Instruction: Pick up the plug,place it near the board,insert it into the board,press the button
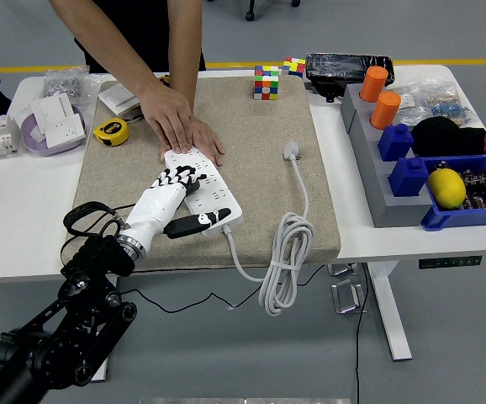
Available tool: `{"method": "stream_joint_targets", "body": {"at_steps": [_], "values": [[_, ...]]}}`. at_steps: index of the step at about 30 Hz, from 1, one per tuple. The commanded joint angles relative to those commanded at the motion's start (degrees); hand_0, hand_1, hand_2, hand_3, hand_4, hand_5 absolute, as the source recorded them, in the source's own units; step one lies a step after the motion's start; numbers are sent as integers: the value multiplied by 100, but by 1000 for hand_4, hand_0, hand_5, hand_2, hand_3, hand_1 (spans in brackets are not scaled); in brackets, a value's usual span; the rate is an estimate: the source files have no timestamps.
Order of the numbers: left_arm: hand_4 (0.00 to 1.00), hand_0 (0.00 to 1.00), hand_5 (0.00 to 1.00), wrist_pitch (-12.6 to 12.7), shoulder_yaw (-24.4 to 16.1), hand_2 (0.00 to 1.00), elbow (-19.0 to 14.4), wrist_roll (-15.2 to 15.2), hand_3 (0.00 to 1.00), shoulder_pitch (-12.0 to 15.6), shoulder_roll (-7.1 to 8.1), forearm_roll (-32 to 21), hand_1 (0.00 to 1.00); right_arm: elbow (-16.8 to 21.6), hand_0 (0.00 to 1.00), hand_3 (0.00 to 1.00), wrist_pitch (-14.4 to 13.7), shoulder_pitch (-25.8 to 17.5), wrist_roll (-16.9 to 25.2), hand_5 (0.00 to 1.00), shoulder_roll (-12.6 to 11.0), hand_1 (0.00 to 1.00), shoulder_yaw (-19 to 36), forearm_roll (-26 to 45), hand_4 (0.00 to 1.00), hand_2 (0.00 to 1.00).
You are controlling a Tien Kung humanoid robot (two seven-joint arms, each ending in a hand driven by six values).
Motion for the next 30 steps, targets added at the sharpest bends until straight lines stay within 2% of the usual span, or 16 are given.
{"method": "stream_joint_targets", "body": {"at_steps": [25,30], "values": [[998,998,998,-13,-38,985,110,-44,925,-114,0,0,998,4,859,831,8,13,0,998,-7,858,-11,11,998,831],[998,998,998,31,-22,984,27,-55,924,-93,0,0,998,3,858,831,7,12,0,998,-4,858,-9,13,998,830]]}}
